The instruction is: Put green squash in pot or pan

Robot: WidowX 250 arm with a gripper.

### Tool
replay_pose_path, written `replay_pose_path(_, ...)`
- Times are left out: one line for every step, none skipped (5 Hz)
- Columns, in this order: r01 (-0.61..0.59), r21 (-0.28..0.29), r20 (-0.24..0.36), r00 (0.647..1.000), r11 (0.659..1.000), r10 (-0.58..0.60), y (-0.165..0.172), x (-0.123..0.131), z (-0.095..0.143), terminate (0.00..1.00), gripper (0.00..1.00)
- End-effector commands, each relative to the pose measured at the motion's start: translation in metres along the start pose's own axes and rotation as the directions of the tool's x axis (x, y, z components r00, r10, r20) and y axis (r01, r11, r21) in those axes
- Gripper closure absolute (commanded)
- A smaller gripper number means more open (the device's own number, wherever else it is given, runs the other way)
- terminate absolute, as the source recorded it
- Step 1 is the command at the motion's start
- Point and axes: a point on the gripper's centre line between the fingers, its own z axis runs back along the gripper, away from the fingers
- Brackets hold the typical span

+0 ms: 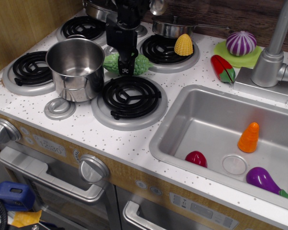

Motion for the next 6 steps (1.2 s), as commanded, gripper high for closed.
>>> replay_pose_path(0.027,-0.091,0.062,0.998,0.996,-0.021,-0.024,0.006,0.063,0.0,1.0)
replay_pose_path(0.036,-0.091,0.113,0.993,0.995,-0.025,-0.025,0.01,0.084,0.0,1.0)
replay_pose_path(0.039,-0.098,0.146,0.989,0.994,-0.025,-0.018,0.022,0.095,0.0,1.0)
replay_pose_path(0.04,-0.116,0.203,0.979,0.992,-0.016,-0.01,0.031,0.105,0.0,1.0)
replay_pose_path(0.021,-0.144,0.225,0.974,0.989,0.012,0.006,0.048,0.104,0.0,1.0)
replay_pose_path(0.034,-0.171,0.229,0.973,0.985,0.007,0.01,0.068,0.099,0.0,1.0)
